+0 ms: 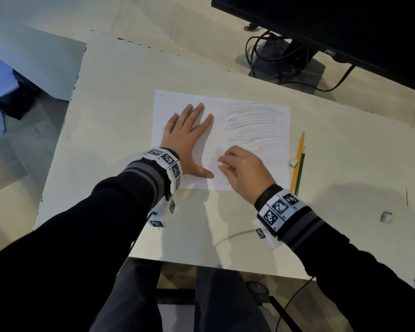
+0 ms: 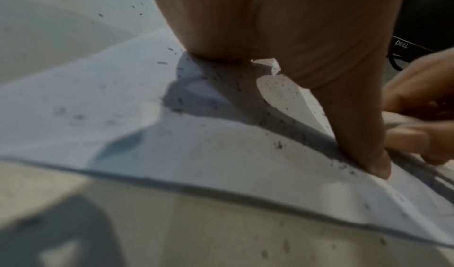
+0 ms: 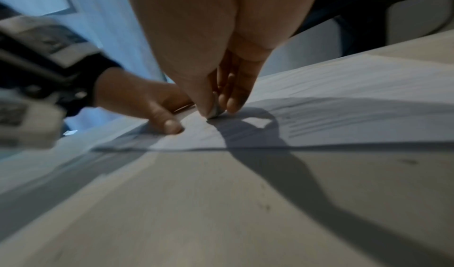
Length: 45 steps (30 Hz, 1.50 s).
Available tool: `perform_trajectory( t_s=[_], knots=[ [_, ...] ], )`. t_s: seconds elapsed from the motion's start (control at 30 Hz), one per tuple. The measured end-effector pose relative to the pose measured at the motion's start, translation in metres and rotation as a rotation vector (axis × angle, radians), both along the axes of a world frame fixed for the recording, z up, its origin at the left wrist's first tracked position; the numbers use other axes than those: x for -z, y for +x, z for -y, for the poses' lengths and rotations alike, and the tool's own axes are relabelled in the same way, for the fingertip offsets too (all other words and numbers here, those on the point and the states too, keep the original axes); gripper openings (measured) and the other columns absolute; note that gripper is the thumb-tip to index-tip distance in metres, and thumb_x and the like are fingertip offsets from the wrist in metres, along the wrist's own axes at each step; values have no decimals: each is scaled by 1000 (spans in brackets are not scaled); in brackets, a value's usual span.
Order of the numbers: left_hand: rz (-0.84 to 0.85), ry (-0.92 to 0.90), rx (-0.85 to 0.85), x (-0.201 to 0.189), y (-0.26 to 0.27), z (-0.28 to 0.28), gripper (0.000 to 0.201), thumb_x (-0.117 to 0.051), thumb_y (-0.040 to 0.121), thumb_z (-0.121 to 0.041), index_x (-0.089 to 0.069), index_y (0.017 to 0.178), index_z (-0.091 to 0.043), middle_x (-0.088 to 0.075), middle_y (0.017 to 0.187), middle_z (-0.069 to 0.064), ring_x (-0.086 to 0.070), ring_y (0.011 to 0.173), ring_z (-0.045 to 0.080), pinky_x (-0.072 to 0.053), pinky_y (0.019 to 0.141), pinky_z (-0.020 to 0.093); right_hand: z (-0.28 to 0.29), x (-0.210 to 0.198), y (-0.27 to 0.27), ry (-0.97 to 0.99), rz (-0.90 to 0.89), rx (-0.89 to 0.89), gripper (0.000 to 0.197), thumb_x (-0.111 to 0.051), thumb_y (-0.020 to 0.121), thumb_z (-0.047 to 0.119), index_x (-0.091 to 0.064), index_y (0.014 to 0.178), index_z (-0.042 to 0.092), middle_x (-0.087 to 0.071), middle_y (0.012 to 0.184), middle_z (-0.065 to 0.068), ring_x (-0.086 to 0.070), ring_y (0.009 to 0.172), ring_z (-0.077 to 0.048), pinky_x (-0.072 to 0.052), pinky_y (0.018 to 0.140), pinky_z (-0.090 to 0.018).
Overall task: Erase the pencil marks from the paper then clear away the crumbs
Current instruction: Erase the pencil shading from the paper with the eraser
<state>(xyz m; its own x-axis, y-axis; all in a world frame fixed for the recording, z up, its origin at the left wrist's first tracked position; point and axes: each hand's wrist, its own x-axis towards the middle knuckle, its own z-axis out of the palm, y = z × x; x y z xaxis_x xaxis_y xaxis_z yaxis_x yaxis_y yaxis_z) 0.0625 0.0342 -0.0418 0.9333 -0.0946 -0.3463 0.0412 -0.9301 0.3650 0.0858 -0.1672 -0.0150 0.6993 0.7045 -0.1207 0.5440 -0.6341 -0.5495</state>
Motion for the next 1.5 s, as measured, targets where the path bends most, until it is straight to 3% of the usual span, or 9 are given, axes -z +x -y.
perform_trajectory(
  t_s=[0.1,0.23,0.37,0.53,0.7,0.83,0.97,1.37,1.5],
  knots=[
    [-5,15,3,-1,1,1,141,-74,53,-81,7,157,-30,23,163,-1,24,148,18,16,119,41,2,-2,3,-29,-19,-131,13,-72,84,2,-73,97,-1,-65,89,-11,-63,79,-28,-52,73,-31],
    [-15,20,2,-1,1,-1,142,-75,53,-79,9,157,-31,25,162,-2,26,148,17,19,117,39,1,3,22,38,36,59,12,-72,86,5,-74,96,-1,-65,88,-10,-63,77,-26,-55,73,-36],
    [-7,27,5,0,1,0,143,-74,52,-82,9,157,-31,24,162,-2,26,148,17,19,116,39,-3,-1,6,-19,-22,-133,11,-74,84,6,-74,93,0,-68,87,-9,-64,78,-25,-53,74,-31],
    [-15,18,0,1,2,-1,143,-75,52,-80,9,157,-32,25,162,-2,26,147,17,20,117,38,-6,3,35,45,55,90,8,-72,86,9,-74,90,3,-67,82,-6,-61,73,-20,-55,72,-36],
    [-2,13,-6,1,2,-1,143,-75,51,-80,7,157,-31,23,162,-3,25,148,16,20,116,38,-6,-2,16,-32,-21,-107,10,-72,85,8,-74,93,2,-68,85,-7,-63,77,-23,-51,75,-28],
    [-7,-2,-11,3,2,-1,143,-77,50,-79,8,157,-32,24,162,-4,26,148,16,19,117,38,-7,2,41,9,55,100,8,-69,88,12,-73,91,6,-66,82,-2,-57,73,-15,-54,73,-35],
    [-3,-6,-12,3,2,-2,144,-77,50,-79,7,157,-31,24,162,-4,26,148,16,19,117,38,-13,-1,27,-13,-15,-61,9,-70,87,9,-74,94,4,-68,87,-5,-62,79,-21,-53,76,-34],
    [-23,2,-15,0,3,0,143,-76,52,-79,8,157,-30,26,161,-4,27,147,15,19,117,38,-29,3,54,39,27,44,9,-71,87,12,-74,92,6,-66,83,-2,-56,74,-13,-53,74,-34],
    [-23,-2,-8,0,3,1,144,-75,51,-80,10,157,-30,27,161,-5,29,147,16,20,117,39,-34,-1,30,-21,-45,-114,8,-70,87,11,-74,91,5,-65,81,-2,-57,73,-15,-50,71,-30]
  ],
)
